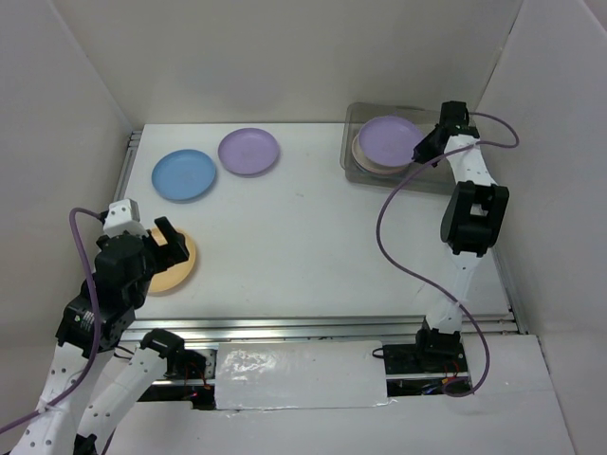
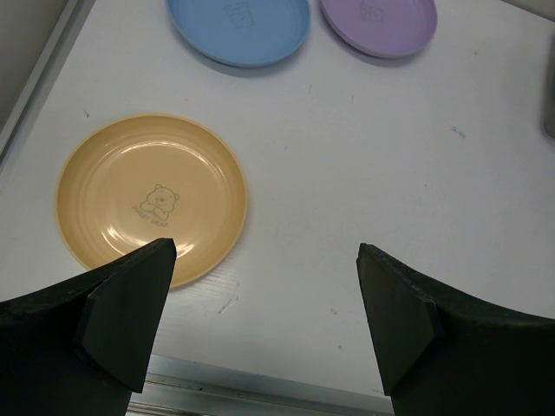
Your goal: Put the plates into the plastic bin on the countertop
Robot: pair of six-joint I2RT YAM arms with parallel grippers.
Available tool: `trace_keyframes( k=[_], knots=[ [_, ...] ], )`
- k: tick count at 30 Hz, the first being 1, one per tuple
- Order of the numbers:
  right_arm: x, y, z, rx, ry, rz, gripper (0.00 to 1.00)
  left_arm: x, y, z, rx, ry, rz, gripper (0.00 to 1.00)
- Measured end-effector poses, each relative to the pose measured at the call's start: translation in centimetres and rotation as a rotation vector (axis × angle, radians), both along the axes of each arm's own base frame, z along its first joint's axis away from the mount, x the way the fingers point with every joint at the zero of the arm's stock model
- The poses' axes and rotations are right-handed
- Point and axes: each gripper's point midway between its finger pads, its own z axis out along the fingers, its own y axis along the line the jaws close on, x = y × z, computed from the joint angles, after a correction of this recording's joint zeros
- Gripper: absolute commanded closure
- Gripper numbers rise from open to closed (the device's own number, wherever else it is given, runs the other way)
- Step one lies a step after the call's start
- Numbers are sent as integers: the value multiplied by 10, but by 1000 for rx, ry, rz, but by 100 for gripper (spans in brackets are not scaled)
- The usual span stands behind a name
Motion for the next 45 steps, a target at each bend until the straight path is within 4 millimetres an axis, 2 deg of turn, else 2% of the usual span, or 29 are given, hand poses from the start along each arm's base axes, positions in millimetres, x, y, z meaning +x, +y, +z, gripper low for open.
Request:
trace_keyframes(
  k=[2, 4, 6, 8, 9, 11, 13, 14, 19, 22, 24, 25, 27, 28, 29, 30, 31, 33, 35, 37, 40, 41, 43, 45],
  knots=[
    [-3, 4, -21, 24, 41, 15, 100, 0, 0, 0, 0, 2, -2, 1],
    [-8, 7, -28, 37, 60, 22, 100, 0, -1, -1, 0, 4, -4, 1],
    [-6, 8, -27, 43, 50, 28, 98, 1, -1, -1, -1, 5, -7, 1],
    [-3, 10, -24, 51, 39, 33, 88, 1, -2, -1, -1, 6, -7, 1],
    [-2, 10, -22, 54, 37, 35, 62, 1, -1, -1, 0, 6, -7, 1],
    [5, 10, -15, 60, 14, 31, 31, 1, -1, -1, 0, 6, -7, 1],
    [11, 9, -8, 54, -6, 29, 20, 1, -2, -1, 0, 6, -7, 1],
    [12, 9, -5, 49, -13, 29, 1, 1, -2, -1, 0, 7, -7, 1],
    [10, 13, 6, 35, -32, 29, 0, 1, -2, -1, 0, 7, -7, 1],
    [-11, 30, 26, -7, -45, 55, 0, 1, -1, -2, 1, 8, -5, 1],
    [-36, 74, 66, -61, -122, 134, 0, 1, 0, -1, 4, 8, 3, 1],
    [-50, 107, 90, -74, -178, 200, 0, 1, 2, -1, 6, 5, 14, 1],
    [-84, 186, 134, -58, -310, 365, 0, 0, 7, -1, 13, 4, 41, 1],
    [-105, 227, 149, -31, -368, 459, 0, 0, 10, -2, 13, 7, 60, 1],
    [-131, 270, 160, 4, -421, 562, 0, -1, 13, -3, 15, 13, 81, 1],
    [-157, 306, 162, 43, -441, 656, 0, -2, 16, -6, 21, 26, 104, 1],
    [-179, 339, 157, 80, -441, 735, 0, -3, 20, -8, 23, 37, 130, 1],
    [-207, 389, 139, 134, -412, 846, 0, -6, 29, -10, 32, 55, 191, 1],
    [-216, 442, 100, 170, -328, 924, 0, -11, 39, -9, 23, 52, 263, 1],
    [-217, 489, 49, 194, -237, 974, 0, -20, 52, -4, 13, 25, 330, 1],
    [-226, 541, -28, 192, -80, 1017, 0, -35, 65, 5, -17, -41, 397, 1],
    [-229, 558, -47, 188, -42, 1026, 0, -40, 68, 9, -33, -70, 411, 1],
    [-232, 592, -68, 196, -15, 1050, 0, -47, 73, 15, -50, -107, 429, 1],
    [-237, 617, -74, 227, -13, 1070, 0, -49, 74, 16, -54, -118, 434, 1]
  ],
)
